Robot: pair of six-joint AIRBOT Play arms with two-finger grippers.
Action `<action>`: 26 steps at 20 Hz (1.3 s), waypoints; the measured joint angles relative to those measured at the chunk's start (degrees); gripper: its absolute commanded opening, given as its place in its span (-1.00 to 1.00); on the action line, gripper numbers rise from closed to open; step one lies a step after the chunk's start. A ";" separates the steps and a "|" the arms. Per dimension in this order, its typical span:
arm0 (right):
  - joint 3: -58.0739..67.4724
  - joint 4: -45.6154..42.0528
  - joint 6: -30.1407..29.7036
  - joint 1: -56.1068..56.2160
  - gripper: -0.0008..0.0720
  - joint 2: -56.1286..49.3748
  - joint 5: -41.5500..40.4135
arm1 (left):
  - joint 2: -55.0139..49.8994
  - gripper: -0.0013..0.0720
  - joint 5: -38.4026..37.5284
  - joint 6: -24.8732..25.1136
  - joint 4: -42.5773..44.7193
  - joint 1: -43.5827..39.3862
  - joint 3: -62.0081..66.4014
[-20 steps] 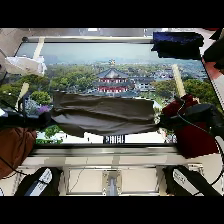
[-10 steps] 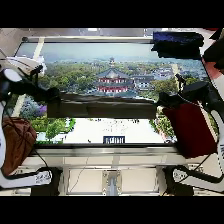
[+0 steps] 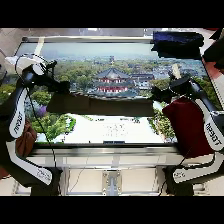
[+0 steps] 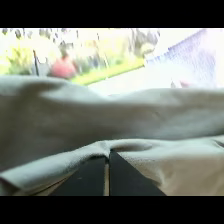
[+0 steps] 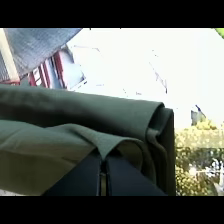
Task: Fold the shirts.
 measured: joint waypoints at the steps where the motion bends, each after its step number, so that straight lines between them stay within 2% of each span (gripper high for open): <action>1: 0.07 -0.37 0.50 0.07 -0.83 -0.52 0.28 | -0.68 -0.65 0.83 0.02 0.07 -0.20 0.20; 2: 0.31 -0.74 1.01 0.11 -0.45 -0.87 0.46 | -1.20 0.05 1.44 0.00 0.15 -0.33 0.31; 3: 0.79 -0.96 1.25 0.11 0.13 -1.09 0.52 | -1.53 0.60 1.92 0.00 0.17 -0.48 0.42; 4: 1.46 -1.31 1.42 0.00 0.23 -1.31 -0.02 | -1.62 0.71 2.32 -0.02 0.17 -0.59 0.55; 6: 3.91 -2.32 1.75 -0.39 0.24 -1.44 -2.75 | -1.01 0.71 2.62 0.00 0.15 -0.70 0.87; 11: 9.14 -12.33 2.10 -1.40 0.29 -1.03 -14.38 | 3.61 0.71 3.37 0.00 -0.07 -0.87 1.40; 13: 9.25 -13.77 2.16 -1.88 0.61 -0.85 -15.45 | 5.35 0.71 3.56 0.00 -0.13 -0.96 1.44; 17: 6.14 -8.92 1.79 -3.52 0.60 -1.73 -13.42 | 7.15 0.71 3.89 0.00 -3.58 -1.05 1.46; 24: -0.04 1.57 -5.09 -4.74 0.57 -6.73 -12.24 | 7.76 0.71 3.96 0.00 -8.61 -1.05 1.46; 26: -0.50 3.93 -6.27 -4.70 0.29 -7.54 -12.31 | 7.78 0.71 3.96 0.00 -8.96 -1.05 1.46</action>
